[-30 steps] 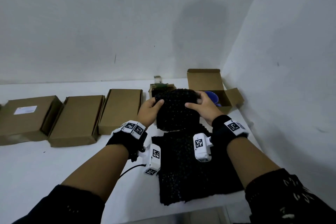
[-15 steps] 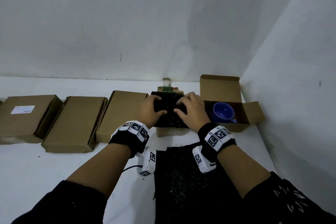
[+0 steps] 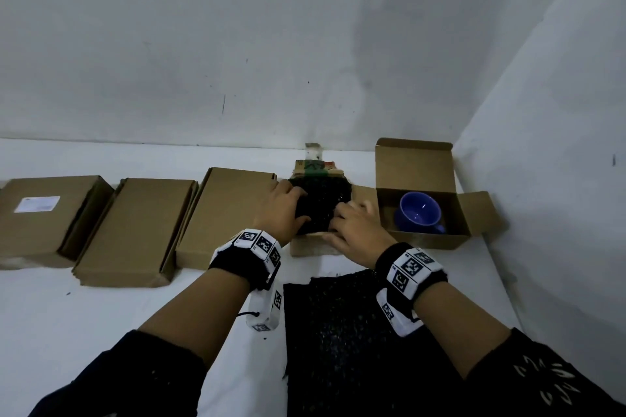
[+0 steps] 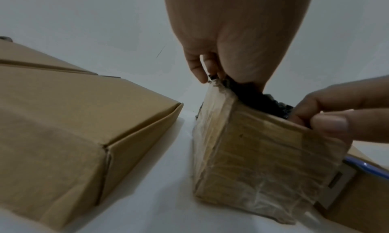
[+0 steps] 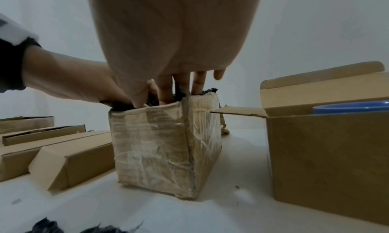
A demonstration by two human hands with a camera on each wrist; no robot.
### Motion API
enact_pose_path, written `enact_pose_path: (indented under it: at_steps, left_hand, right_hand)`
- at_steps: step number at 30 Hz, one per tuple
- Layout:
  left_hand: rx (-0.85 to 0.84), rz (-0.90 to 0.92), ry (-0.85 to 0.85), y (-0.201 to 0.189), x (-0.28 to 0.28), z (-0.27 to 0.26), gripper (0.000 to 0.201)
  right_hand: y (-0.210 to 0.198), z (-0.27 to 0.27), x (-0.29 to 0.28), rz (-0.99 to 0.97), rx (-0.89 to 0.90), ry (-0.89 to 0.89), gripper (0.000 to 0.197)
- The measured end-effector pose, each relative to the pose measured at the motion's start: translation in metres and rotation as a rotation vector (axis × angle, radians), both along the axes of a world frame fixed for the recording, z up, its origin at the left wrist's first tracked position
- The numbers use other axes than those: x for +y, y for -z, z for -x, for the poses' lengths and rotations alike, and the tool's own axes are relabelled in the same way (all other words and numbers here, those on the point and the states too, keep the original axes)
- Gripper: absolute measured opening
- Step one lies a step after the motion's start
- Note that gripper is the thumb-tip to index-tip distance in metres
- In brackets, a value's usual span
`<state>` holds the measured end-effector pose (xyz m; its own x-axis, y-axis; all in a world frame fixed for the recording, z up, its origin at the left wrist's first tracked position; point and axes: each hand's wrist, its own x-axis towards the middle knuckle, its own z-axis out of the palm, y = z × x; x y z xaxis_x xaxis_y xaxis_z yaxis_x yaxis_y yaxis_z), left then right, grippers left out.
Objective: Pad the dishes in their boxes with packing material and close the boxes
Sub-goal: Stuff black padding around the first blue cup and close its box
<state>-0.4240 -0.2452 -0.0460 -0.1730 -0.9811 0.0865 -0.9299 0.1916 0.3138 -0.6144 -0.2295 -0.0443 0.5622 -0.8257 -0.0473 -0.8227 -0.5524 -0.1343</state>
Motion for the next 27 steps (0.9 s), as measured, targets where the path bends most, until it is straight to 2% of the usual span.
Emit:
enact_pose_path:
  at_steps: [4,8,11,15,18,20,23,27]
  left_hand:
    - [-0.106,0.048,0.030,0.004,0.002,-0.003,0.045]
    - [-0.244,0.050,0.103,0.006,0.001,-0.006,0.041]
    - [-0.297,0.043,0.145,0.008,0.002,-0.010,0.043]
    - [-0.258,0.053,0.161,0.010,0.004,-0.010,0.044]
    - [-0.149,0.102,0.157,0.007,0.005,-0.013,0.033]
    - [-0.183,0.084,0.154,0.005,0.006,-0.017,0.033]
    - [-0.251,0.014,0.110,0.002,0.003,-0.019,0.041]
    - [-0.302,-0.113,-0.005,0.002,-0.005,-0.010,0.068]
  right_hand:
    - [0.001,-0.001,0.000,-0.042,0.064,-0.006,0.037]
    - [-0.010,-0.007,-0.010,-0.024,-0.029,0.048,0.035]
    - [-0.013,-0.012,-0.024,0.058,0.052,0.127,0.046]
    - [-0.003,-0.014,-0.038,-0.062,0.184,0.096,0.063]
    - [-0.001,-0.011,-0.044,-0.096,0.159,0.087,0.058]
    - [-0.003,-0.010,-0.045,-0.078,0.166,0.077,0.053]
    - [-0.005,-0.011,-0.045,-0.054,0.184,0.068,0.056]
    - [-0.005,-0.009,-0.043,-0.031,0.067,0.079,0.049]
